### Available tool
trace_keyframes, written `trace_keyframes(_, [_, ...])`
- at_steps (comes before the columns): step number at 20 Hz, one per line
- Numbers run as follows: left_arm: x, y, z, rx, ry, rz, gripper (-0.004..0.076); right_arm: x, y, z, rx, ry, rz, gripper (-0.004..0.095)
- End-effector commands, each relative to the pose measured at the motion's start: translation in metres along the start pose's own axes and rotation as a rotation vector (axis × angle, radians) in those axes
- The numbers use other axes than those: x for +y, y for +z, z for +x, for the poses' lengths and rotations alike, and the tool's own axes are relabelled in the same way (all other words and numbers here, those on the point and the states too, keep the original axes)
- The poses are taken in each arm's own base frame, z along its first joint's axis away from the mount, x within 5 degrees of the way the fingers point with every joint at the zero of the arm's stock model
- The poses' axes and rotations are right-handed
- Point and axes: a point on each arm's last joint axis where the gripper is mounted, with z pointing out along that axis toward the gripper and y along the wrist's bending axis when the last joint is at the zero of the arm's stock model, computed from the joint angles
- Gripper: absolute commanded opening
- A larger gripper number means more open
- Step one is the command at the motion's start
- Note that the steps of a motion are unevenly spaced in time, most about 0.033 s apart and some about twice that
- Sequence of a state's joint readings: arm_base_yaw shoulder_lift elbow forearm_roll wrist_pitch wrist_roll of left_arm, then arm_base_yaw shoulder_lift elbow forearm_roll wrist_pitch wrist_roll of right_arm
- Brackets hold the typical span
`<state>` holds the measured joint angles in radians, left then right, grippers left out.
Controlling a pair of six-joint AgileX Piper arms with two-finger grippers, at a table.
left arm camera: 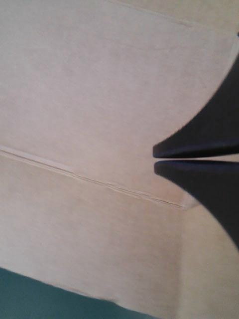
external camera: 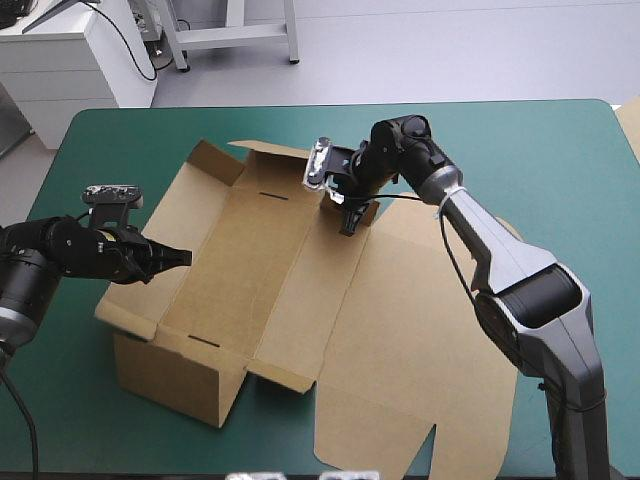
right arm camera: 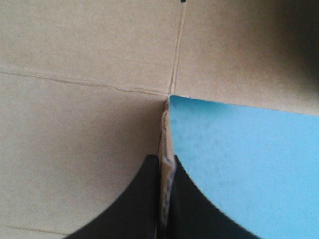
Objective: Fold the box
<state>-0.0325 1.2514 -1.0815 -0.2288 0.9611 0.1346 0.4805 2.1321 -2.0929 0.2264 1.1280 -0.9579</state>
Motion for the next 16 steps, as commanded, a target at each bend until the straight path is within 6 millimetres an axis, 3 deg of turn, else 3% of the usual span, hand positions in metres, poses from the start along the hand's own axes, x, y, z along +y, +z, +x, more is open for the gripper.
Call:
trace_keyframes(1, [-0.003,-0.014,-0.009,-0.093,-0.010,0.009,-0.0008,0.019,-0.038,-0.041,-0.151,-0.145,0.036,-0.0019])
trace_keyframes(5, [-0.003,-0.014,-0.009,-0.093,-0.010,0.009,-0.0008,0.039,-0.034,-0.055,-0.151,-0.198,-0.012,-0.0019])
trace_keyframes(12, [-0.003,-0.014,-0.009,-0.087,-0.009,0.009,-0.0008,0.043,-0.033,-0.059,-0.146,-0.192,-0.012,-0.0015])
trace_keyframes(15, [-0.003,-0.014,-0.009,-0.086,-0.008,0.007,-0.0008,0.042,-0.033,-0.060,-0.148,-0.171,0.002,0.0078])
trace_keyframes(16, [-0.003,-0.014,-0.009,-0.086,-0.008,0.007,-0.0008,0.042,-0.033,-0.060,-0.149,-0.163,0.003,0.0151])
